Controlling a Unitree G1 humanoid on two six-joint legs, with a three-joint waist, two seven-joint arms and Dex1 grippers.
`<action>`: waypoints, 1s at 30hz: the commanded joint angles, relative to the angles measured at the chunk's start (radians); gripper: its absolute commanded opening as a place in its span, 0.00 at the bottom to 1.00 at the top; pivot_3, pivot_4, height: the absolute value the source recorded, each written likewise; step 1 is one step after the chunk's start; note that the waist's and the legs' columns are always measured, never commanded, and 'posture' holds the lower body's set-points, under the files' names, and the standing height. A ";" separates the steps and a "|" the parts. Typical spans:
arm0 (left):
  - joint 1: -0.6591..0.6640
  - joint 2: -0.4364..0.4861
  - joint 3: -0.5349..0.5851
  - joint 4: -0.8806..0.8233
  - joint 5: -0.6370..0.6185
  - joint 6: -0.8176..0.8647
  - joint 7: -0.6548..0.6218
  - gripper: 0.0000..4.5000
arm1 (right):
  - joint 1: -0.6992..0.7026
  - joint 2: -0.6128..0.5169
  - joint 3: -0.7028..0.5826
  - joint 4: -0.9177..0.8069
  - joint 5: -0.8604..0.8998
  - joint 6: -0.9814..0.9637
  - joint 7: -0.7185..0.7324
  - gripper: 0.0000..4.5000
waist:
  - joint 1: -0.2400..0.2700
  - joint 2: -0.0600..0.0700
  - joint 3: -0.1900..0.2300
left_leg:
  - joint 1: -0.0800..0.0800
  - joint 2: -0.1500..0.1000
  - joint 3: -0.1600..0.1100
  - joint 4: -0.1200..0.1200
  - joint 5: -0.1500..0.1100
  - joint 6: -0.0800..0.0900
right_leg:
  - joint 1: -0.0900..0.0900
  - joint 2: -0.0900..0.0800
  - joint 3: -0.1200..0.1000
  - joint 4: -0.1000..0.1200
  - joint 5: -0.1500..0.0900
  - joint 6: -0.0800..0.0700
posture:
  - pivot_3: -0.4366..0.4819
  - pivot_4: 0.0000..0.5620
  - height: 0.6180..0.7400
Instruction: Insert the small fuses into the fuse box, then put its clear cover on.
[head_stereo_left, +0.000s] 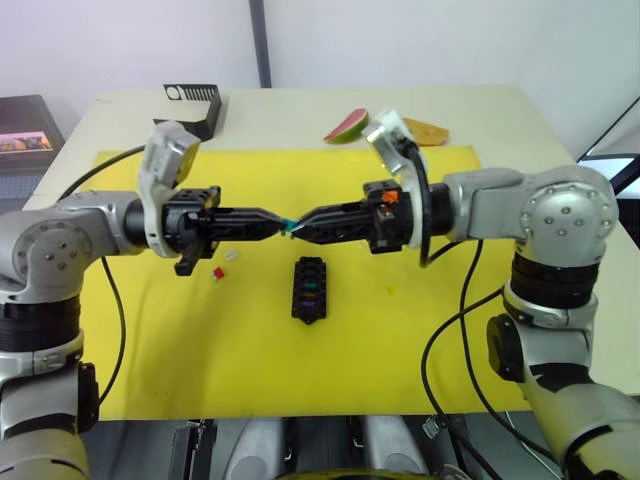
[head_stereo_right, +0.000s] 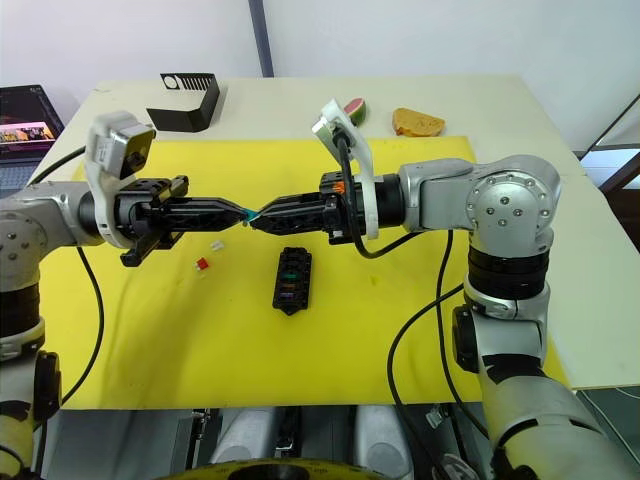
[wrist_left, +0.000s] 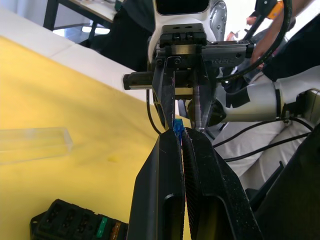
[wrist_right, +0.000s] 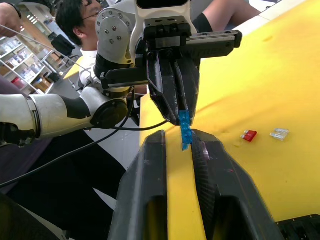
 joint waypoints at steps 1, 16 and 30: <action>0.005 0.019 0.004 -0.022 -0.007 -0.013 0.004 0.00 | -0.014 0.004 -0.006 -0.026 0.036 -0.016 0.004 0.01 | 0.000 0.000 0.000 | 0.000 0.000 0.000 0.000 0.000 0.000 | 0.000 0.000 0.000 0.000 0.000 0.000 | 0.48 0.27 1.00; -0.001 0.029 -0.005 -0.018 0.001 -0.021 0.008 0.22 | -0.014 -0.015 0.018 -0.032 0.019 -0.032 0.015 0.00 | 0.000 0.000 0.000 | 0.000 0.000 0.000 0.000 0.000 0.000 | 0.000 0.000 0.000 0.000 0.000 0.000 | 0.48 0.27 1.00; 0.164 0.182 0.051 -0.101 0.056 -0.096 -0.042 0.99 | 0.008 -0.151 0.135 -0.058 -0.095 -0.155 0.121 0.00 | -0.003 0.000 0.000 | 0.000 0.001 0.000 -0.001 -0.001 0.001 | 0.000 0.000 0.000 -0.003 0.000 0.000 | 0.48 0.27 1.00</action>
